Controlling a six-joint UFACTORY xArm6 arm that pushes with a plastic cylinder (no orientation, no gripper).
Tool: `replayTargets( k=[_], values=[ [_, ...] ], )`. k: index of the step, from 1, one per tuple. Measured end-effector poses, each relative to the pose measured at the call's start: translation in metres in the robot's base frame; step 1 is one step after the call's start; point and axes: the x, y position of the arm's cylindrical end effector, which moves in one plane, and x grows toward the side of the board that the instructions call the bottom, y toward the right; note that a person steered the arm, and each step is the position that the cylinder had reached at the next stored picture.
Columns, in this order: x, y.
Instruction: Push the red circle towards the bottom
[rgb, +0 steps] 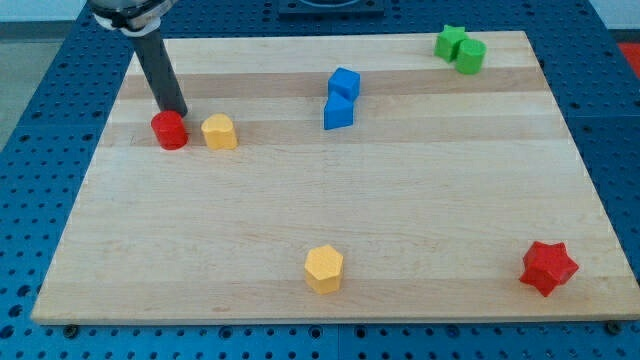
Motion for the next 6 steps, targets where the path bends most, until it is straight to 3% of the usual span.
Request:
replayTargets(
  k=[4, 6],
  values=[
    [0.117, -0.013],
    [0.109, 0.071]
  ],
)
